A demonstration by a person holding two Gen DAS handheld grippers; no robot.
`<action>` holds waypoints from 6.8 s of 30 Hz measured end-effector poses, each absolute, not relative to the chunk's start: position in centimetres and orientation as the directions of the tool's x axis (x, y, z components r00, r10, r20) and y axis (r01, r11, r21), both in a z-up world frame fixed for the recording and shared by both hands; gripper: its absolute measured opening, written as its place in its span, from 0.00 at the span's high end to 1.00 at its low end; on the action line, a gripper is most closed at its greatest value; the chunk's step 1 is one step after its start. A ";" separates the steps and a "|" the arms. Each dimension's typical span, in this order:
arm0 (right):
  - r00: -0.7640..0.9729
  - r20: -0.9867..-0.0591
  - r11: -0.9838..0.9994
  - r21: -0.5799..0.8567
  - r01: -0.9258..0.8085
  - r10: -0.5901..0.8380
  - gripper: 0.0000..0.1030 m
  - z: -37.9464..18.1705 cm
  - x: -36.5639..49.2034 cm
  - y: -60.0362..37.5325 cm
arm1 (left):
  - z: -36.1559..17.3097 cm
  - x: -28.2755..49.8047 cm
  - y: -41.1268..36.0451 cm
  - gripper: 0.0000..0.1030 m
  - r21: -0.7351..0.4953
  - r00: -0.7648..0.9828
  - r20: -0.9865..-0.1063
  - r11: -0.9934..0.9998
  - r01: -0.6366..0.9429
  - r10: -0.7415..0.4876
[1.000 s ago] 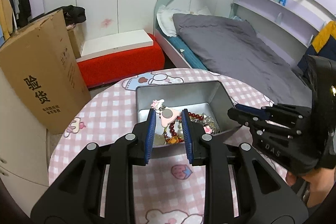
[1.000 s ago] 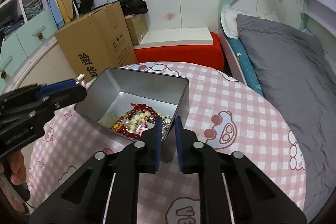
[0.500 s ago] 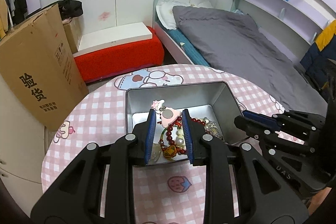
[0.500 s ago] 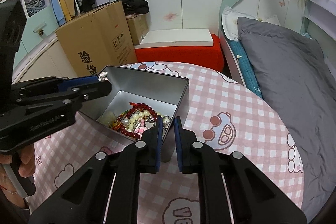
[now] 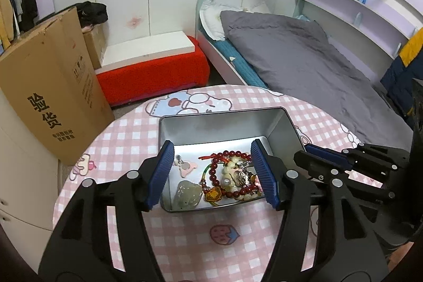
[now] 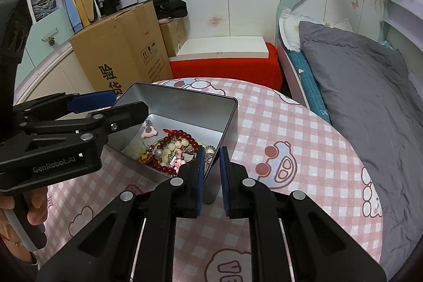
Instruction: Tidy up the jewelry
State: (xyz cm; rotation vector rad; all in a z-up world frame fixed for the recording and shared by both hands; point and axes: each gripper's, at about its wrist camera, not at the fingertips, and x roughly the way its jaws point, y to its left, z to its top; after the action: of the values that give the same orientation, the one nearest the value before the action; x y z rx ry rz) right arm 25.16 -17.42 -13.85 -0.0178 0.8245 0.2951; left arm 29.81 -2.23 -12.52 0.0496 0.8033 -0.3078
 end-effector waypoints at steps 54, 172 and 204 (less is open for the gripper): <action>0.982 -0.137 0.987 -0.081 -0.138 0.126 0.13 2.8 -1.9 -18.2 | 3.2 -0.5 -1.0 0.10 0.054 0.991 -0.128 0.997 0.053 -0.046; 0.986 -0.150 0.986 -0.134 -0.096 0.076 0.08 1.4 -1.7 -19.0 | 2.7 -0.2 -1.0 0.10 0.080 0.993 -0.112 0.996 0.048 -0.039; 0.983 -0.168 0.987 -0.133 -0.092 0.069 0.08 1.2 -1.1 -19.6 | 2.4 0.4 -1.0 0.10 0.083 0.991 -0.126 0.995 0.050 -0.040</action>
State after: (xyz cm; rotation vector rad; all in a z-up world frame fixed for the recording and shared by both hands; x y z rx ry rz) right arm -1.07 -19.59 1.24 -0.1410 0.1636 0.0813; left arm 0.42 -0.95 2.41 0.0863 0.1246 -0.0451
